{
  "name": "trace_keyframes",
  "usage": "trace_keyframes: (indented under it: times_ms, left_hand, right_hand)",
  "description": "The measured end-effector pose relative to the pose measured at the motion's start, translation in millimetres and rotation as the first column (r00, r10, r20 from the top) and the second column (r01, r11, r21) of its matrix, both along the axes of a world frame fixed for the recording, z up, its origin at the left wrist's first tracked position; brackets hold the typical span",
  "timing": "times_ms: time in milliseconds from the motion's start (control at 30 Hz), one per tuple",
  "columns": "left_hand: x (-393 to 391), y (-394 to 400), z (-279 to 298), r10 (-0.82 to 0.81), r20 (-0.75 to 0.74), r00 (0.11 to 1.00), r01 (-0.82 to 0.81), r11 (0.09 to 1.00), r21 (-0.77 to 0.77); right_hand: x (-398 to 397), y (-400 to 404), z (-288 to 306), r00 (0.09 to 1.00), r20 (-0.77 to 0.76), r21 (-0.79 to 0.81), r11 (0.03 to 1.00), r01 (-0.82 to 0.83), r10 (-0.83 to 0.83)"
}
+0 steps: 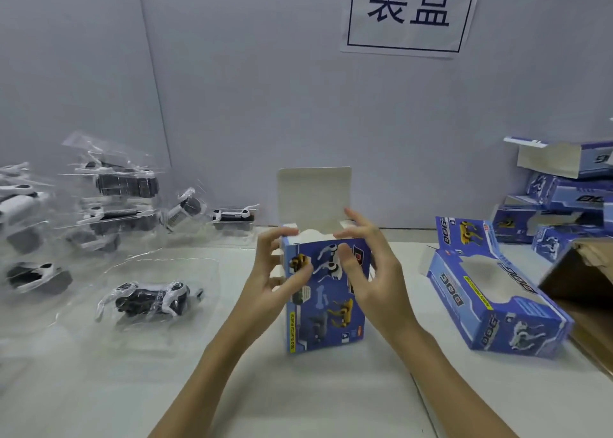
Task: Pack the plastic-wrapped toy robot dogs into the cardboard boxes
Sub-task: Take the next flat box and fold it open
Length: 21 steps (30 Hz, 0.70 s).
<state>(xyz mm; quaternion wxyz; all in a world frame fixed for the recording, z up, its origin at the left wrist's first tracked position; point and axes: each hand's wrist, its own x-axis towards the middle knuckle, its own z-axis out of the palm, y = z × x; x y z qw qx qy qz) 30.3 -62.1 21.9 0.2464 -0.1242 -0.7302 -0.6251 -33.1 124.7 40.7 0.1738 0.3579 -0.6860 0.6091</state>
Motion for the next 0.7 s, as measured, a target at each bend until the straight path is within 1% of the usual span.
trace_keyframes:
  times_ms: [100, 133, 167, 233, 300, 367, 400, 433, 600, 700]
  left_hand:
    - [1, 7, 8, 0.124, -0.074, 0.99, -0.127, 0.992, -0.028]
    - [1, 8, 10, 0.141, -0.103, 0.985, -0.145, 0.989, -0.033]
    - [1, 9, 12, 0.139, -0.109, 0.984, -0.141, 0.99, -0.014]
    - [3, 9, 15, 0.115, -0.075, 0.991, -0.111, 0.992, 0.052]
    - [5, 8, 18, 0.079, -0.043, 0.996, -0.074, 0.992, 0.102]
    - [7, 8, 20, 0.034, -0.047, 0.998, -0.028, 0.99, 0.139]
    - [8, 6, 21, 0.028, -0.055, 0.998, -0.019, 0.988, 0.152]
    - [8, 5, 22, 0.029, -0.059, 0.998, -0.02, 0.987, 0.157]
    - [6, 2, 18, 0.001, -0.006, 1.0, 0.0, 0.995, 0.101]
    - [6, 3, 16, 0.093, -0.081, 0.992, -0.091, 0.995, 0.033]
  right_hand:
    - [1, -1, 1, 0.997, 0.005, -0.087, 0.993, 0.08, -0.08]
    - [1, -1, 2, 0.996, 0.014, -0.111, 0.99, 0.091, -0.09]
    - [1, 0, 4, 0.996, 0.036, -0.154, 0.985, 0.084, -0.079]
    - [0, 1, 7, 0.995, 0.099, -0.247, 0.968, 0.05, -0.026]
    - [-3, 3, 10, 0.985, 0.164, -0.241, 0.97, -0.005, 0.045]
    - [-5, 6, 11, 0.945, 0.261, -0.232, 0.963, -0.137, 0.197]
    - [-6, 7, 12, 0.923, 0.286, -0.236, 0.953, -0.191, 0.256]
    - [-6, 8, 12, 0.919, 0.28, -0.233, 0.948, -0.216, 0.278]
    - [-10, 12, 9, 0.937, 0.217, -0.22, 0.949, -0.227, 0.274]
    - [-9, 14, 3, 0.94, 0.211, -0.168, 0.957, -0.236, 0.269]
